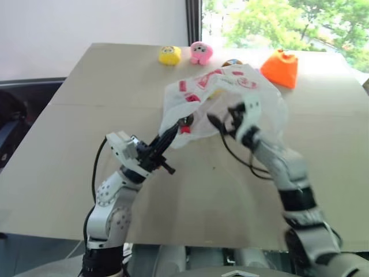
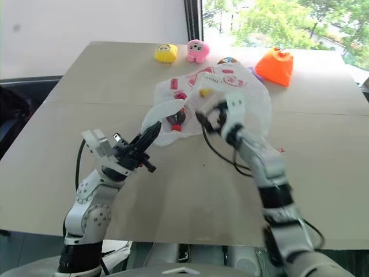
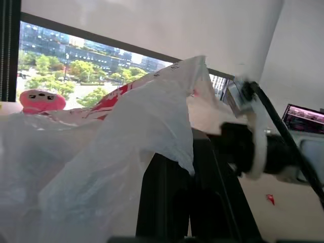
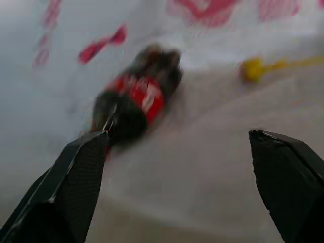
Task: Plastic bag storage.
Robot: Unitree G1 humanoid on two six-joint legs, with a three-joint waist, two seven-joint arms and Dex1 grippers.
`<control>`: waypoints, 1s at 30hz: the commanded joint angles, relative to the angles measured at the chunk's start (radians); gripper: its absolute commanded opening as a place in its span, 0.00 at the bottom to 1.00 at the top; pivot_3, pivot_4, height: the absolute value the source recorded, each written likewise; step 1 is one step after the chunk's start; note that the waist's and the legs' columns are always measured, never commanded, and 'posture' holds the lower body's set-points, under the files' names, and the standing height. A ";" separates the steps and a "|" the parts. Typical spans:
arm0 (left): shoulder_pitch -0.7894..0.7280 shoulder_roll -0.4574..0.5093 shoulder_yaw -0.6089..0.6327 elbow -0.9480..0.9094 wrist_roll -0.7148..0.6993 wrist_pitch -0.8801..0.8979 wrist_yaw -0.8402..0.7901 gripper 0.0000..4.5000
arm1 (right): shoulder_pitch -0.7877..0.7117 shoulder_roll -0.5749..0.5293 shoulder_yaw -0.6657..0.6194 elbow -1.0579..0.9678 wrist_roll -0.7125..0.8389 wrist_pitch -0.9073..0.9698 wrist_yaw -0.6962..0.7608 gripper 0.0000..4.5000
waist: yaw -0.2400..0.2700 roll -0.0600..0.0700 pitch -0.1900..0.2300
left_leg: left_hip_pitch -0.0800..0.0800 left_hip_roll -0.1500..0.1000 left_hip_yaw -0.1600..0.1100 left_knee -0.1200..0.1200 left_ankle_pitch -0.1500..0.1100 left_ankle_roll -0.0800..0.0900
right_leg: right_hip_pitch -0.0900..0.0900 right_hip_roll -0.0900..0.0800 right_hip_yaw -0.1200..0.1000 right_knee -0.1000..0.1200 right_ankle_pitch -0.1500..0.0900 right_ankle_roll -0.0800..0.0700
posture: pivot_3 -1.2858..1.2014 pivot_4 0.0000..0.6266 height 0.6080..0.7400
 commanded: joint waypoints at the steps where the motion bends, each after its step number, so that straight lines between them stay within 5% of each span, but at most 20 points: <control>1: -0.017 0.003 0.004 0.001 0.004 -0.023 -0.010 0.00 | 0.060 -0.099 -0.043 -0.235 0.146 0.058 0.156 0.99 | -0.003 0.000 0.000 | 0.001 0.000 -0.001 0.001 0.000 0.000 | 0.000 0.001 0.001 0.001 0.000 0.000 | 0.52 0.24 1.00; 4: -0.043 0.006 0.001 0.021 0.007 -0.023 -0.013 0.00 | 0.134 -0.158 -0.118 -0.318 0.234 0.010 0.261 0.99 | -0.001 -0.001 0.000 | 0.004 0.000 -0.003 0.001 -0.002 0.003 | 0.003 0.002 0.000 0.002 0.000 0.000 | 0.52 0.24 1.00; 7: -0.068 0.013 0.003 0.039 0.007 -0.020 -0.017 0.00 | 0.119 -0.070 -0.253 -0.293 0.209 -0.182 0.179 0.99 | -0.002 -0.001 0.000 | 0.005 0.000 -0.007 0.001 -0.002 0.004 | 0.004 0.003 -0.001 0.002 0.000 0.000 | 0.52 0.24 1.00; 12: -0.083 0.017 0.004 0.053 0.011 -0.019 -0.024 0.00 | 0.131 -0.134 -0.274 -0.193 -0.032 -0.258 0.043 0.99 | 0.005 -0.002 -0.001 | 0.004 0.000 -0.005 0.002 0.000 0.000 | 0.004 0.003 0.000 0.002 0.000 0.000 | 0.52 0.24 1.00; 16: -0.086 0.011 -0.003 0.058 0.020 -0.025 -0.021 0.00 | 0.224 -0.271 -0.234 -0.203 -0.077 -0.078 0.043 0.99 | 0.009 -0.002 -0.001 | 0.002 -0.001 -0.002 0.001 0.000 0.000 | 0.003 0.001 -0.001 0.000 0.000 0.000 | 0.52 0.24 1.00; 25: -0.067 -0.010 -0.016 0.056 0.049 -0.049 -0.017 0.00 | 0.212 -0.290 -0.212 -0.129 -0.122 0.084 -0.010 0.99 | 0.002 -0.002 -0.001 | 0.005 0.000 0.000 0.002 0.000 0.000 | 0.004 0.003 0.001 0.002 0.000 0.000 | 0.52 0.24 1.00; 28: -0.065 -0.015 -0.013 0.064 0.059 -0.066 -0.012 0.00 | 0.194 -0.274 -0.235 -0.123 -0.100 0.079 -0.003 0.81 | 0.003 -0.002 -0.001 | 0.004 0.000 0.000 0.002 0.000 0.000 | 0.004 0.003 0.001 0.001 0.000 0.000 | 0.52 0.24 1.00; 30: -0.071 -0.022 -0.008 0.072 0.066 -0.075 -0.005 0.00 | 0.180 -0.270 -0.244 -0.126 -0.084 0.077 0.010 0.61 | 0.003 -0.002 -0.001 | 0.004 0.000 0.000 0.002 0.000 0.000 | 0.004 0.003 0.001 0.001 0.000 0.000 | 0.52 0.24 1.00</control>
